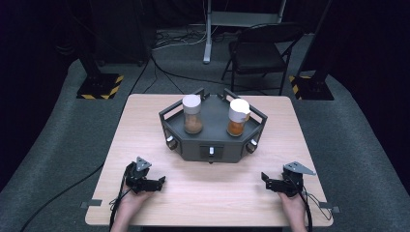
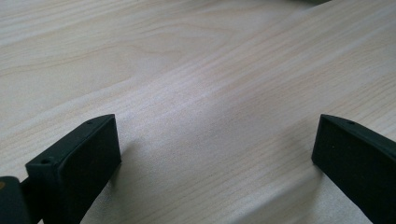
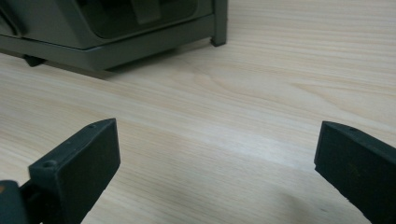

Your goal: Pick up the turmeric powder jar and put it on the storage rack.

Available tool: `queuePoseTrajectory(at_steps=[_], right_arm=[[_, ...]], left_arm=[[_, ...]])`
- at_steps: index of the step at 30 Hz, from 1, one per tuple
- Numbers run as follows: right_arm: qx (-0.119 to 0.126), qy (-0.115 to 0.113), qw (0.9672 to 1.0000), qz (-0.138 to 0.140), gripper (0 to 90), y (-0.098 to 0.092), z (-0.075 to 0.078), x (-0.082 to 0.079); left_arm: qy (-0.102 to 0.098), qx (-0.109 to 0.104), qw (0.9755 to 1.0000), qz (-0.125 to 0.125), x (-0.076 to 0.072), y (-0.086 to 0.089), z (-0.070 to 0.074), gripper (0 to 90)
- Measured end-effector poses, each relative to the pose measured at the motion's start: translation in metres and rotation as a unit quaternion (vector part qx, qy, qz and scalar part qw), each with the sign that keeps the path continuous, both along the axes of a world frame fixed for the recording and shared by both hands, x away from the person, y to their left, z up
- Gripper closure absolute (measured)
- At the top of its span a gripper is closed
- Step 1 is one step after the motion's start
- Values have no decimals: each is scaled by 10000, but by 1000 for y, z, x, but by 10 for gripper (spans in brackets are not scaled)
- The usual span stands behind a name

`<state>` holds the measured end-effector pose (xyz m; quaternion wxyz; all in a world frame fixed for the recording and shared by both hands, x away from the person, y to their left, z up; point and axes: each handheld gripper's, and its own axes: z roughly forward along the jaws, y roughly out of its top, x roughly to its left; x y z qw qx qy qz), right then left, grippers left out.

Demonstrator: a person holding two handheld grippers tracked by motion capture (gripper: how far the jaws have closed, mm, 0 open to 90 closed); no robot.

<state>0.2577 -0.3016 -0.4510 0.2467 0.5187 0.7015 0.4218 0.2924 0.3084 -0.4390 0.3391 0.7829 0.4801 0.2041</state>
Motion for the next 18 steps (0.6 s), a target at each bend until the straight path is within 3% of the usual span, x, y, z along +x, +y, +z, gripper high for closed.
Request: queuePoseTrajectory(at_steps=[6,18], right_arm=[[-240,92,9996,-76,0,5,3,0],[-677,770,9946,162,0,16,17,20]], left_arm=[[2,0,10000,10,0,0,0,9],[1,0,10000,11,0,0,0,9]])
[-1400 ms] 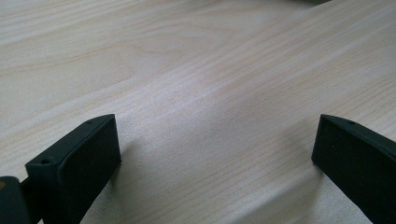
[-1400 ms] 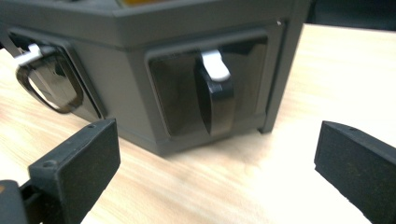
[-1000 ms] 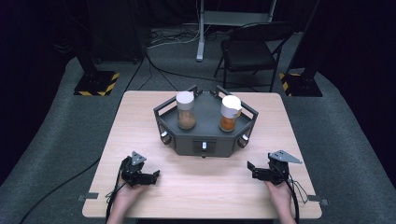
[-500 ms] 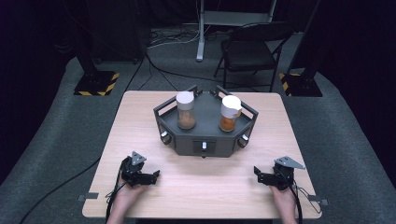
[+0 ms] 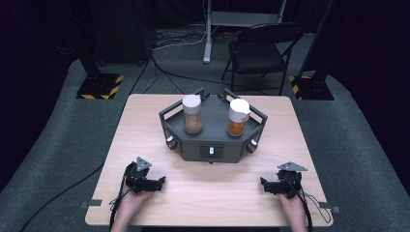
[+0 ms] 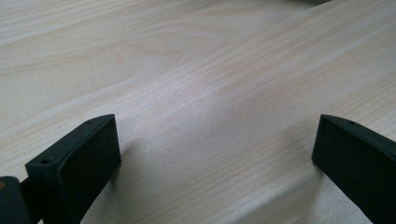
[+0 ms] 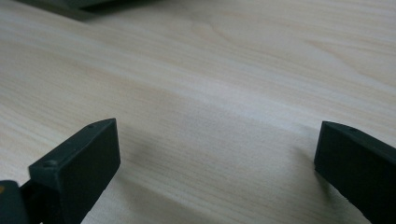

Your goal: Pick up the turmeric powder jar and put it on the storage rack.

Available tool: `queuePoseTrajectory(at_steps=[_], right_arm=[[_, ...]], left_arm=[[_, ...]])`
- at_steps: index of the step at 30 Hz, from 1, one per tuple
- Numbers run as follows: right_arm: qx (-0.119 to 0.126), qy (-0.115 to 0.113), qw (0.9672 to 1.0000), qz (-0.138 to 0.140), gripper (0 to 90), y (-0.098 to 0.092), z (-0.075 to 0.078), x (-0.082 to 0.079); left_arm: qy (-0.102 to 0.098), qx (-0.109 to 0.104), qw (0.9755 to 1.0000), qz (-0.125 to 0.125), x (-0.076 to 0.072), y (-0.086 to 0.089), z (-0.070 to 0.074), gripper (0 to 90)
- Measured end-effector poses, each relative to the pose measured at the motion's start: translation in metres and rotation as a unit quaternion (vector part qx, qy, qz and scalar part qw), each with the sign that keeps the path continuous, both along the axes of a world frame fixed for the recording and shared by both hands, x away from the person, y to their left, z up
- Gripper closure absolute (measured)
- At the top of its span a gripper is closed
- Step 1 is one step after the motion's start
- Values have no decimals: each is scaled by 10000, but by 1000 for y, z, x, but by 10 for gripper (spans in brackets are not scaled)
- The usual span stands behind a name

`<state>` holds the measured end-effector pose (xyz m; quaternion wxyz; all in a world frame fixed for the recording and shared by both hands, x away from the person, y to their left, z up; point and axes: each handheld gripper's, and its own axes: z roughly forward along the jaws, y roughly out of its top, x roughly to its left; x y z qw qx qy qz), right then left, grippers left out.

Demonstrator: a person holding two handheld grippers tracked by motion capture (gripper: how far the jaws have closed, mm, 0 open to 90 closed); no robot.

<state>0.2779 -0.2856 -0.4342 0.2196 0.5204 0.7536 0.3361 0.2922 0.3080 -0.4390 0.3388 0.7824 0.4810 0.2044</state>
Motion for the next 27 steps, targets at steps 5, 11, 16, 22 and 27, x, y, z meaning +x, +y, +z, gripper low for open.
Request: queuePoseTrajectory(at_steps=[5,11,16,22,27], right_arm=[[-148,6,9999,21,0,6,1,0],[-148,2,9999,3,0,7,1,-1],[-147,-3,9999,-45,0,8,0,-2],[-149,-1,9999,-47,0,8,1,-1],[-149,-1,9999,-48,0,8,1,-1]], left_arm=[[0,0,10000,-1,0,0,0,9],[0,-3,10000,1,0,0,0,9],[0,0,10000,0,0,0,0,9],[-1,-1,10000,2,0,0,0,9],[3,1,10000,15,0,0,0,9]])
